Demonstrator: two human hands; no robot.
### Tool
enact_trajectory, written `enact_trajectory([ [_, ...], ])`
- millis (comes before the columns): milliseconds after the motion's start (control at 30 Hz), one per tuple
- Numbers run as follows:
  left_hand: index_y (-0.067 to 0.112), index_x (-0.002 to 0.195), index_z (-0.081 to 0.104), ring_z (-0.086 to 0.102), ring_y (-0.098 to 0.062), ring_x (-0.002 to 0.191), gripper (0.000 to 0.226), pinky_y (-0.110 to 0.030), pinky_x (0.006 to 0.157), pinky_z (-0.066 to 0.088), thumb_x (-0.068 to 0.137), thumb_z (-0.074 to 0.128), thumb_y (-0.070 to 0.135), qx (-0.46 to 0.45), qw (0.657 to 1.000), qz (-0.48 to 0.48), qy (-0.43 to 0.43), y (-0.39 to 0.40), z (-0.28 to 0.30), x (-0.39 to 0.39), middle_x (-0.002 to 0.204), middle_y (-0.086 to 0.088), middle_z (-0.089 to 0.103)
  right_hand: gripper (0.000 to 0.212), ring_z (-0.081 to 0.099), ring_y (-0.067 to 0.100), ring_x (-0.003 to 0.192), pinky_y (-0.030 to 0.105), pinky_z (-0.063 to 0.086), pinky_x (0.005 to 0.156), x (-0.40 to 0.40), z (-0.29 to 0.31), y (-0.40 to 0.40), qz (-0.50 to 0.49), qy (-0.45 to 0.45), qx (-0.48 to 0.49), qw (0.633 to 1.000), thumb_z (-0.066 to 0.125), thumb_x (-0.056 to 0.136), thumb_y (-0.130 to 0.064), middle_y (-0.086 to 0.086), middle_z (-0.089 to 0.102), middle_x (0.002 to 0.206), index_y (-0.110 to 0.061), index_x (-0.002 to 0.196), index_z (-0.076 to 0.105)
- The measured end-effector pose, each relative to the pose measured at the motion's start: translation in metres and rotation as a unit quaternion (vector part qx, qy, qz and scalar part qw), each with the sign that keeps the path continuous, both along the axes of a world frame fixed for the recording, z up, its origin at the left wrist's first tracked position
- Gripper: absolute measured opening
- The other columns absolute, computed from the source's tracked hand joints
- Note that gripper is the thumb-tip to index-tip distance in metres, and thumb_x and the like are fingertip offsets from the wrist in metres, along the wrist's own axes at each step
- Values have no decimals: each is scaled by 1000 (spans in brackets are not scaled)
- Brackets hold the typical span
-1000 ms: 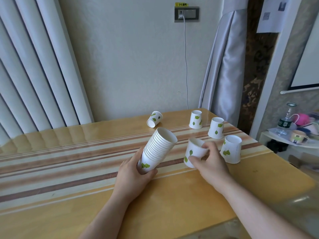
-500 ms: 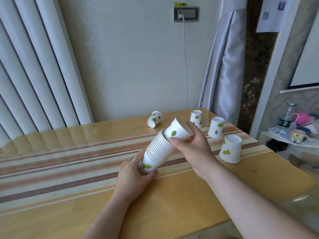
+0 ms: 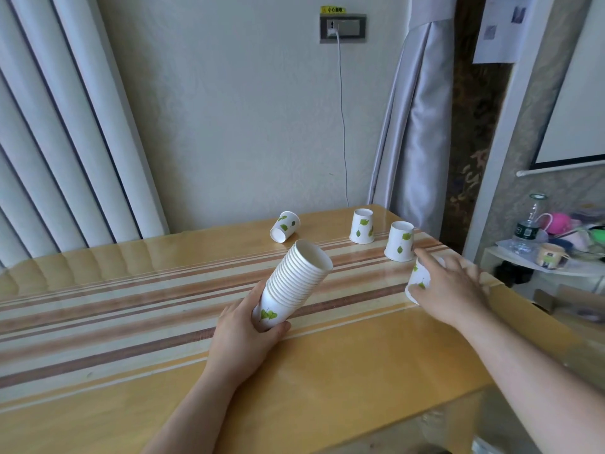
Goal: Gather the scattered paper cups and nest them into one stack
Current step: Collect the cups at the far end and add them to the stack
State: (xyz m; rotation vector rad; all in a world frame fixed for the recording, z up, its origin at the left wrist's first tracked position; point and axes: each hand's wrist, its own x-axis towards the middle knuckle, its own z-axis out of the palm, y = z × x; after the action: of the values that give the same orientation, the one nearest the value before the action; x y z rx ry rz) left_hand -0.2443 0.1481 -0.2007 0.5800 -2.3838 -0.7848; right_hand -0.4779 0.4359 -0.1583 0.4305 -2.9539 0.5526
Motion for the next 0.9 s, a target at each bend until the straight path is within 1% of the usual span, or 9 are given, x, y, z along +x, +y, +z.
enact_trajectory([
  [133,55,151,48,64,-13,111,83,-40,92,55,78,85,48,0,1000,0,-4,2,2,1,115,25,73,53,60,31,113,40,48,78,14,-8,-6,58,10,-184,981,78,87,-27,2,56,136,-37,130,48],
  [233,56,152,47,64,-13,112,83,-42,95,55,79,85,47,2,1000,3,-7,3,3,2,116,28,72,48,64,28,94,40,49,69,33,-13,-27,85,-39,-289,953,87,81,-32,0,62,110,-27,104,45],
  [367,58,154,44,63,-13,115,85,-41,98,54,80,85,46,5,1000,7,-7,5,5,5,120,27,72,67,56,28,115,46,53,88,47,-21,-40,144,-47,-181,972,86,79,-40,-9,60,119,-36,132,45],
  [500,56,152,47,64,-13,114,83,-38,94,53,80,86,44,5,1000,1,0,5,4,4,120,24,73,100,44,32,127,47,48,97,51,-4,-49,172,-13,2,985,73,81,-33,-7,52,129,-52,159,14],
  [600,56,152,47,64,-12,113,83,-34,91,50,81,87,42,6,1000,1,3,4,5,3,119,25,73,83,52,30,121,47,52,98,54,6,-59,176,-46,-111,977,70,75,-31,-7,57,125,-57,146,34],
  [667,57,152,47,63,-11,114,83,-34,91,49,80,87,41,9,1000,-1,5,4,4,3,119,26,73,76,63,23,110,46,57,94,61,16,-67,149,-121,-331,924,78,76,-20,-9,64,124,-51,137,44],
  [767,60,151,44,63,-11,114,84,-36,93,52,81,87,42,11,1000,-2,0,4,5,2,119,26,73,68,68,16,103,41,55,95,68,36,-80,121,-191,-577,785,83,85,-5,2,68,124,-42,127,45],
  [833,61,150,45,64,-11,113,83,-35,92,52,81,87,42,12,1000,-3,0,4,4,2,117,26,73,72,68,21,112,44,57,99,71,47,-89,158,-237,-663,693,80,87,4,5,63,136,-40,132,46],
  [900,61,150,45,64,-10,114,83,-35,91,52,80,87,43,10,1000,-1,-1,4,5,2,117,28,72,87,68,27,117,48,58,100,74,54,-97,193,-272,-685,647,82,77,2,9,61,137,-31,147,43],
])
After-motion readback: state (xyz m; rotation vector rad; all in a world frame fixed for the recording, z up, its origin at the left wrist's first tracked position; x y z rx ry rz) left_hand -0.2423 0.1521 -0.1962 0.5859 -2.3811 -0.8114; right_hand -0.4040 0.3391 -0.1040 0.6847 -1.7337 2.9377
